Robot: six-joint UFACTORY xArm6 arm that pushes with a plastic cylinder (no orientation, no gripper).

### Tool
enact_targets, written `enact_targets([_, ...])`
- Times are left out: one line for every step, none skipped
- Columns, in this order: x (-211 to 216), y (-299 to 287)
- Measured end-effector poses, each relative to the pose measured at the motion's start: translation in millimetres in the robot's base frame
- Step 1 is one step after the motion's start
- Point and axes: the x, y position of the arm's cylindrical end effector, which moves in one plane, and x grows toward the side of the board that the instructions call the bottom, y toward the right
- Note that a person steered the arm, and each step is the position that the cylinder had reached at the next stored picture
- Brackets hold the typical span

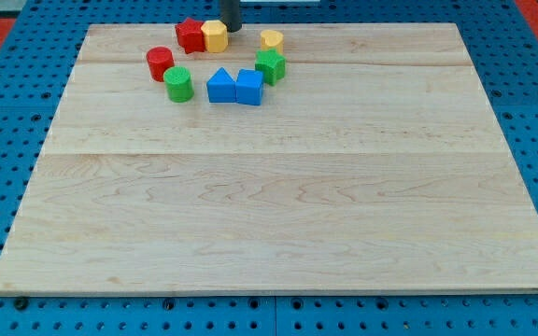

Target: Push the red circle to the right

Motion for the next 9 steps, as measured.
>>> enact_targets([3,28])
enact_targets([1,84])
enact_targets([48,141])
enact_targets([151,155])
enact_targets([255,136])
enact_targets([292,46])
enact_targets([263,-83])
enact_targets([214,-175])
enact_targets([163,-190])
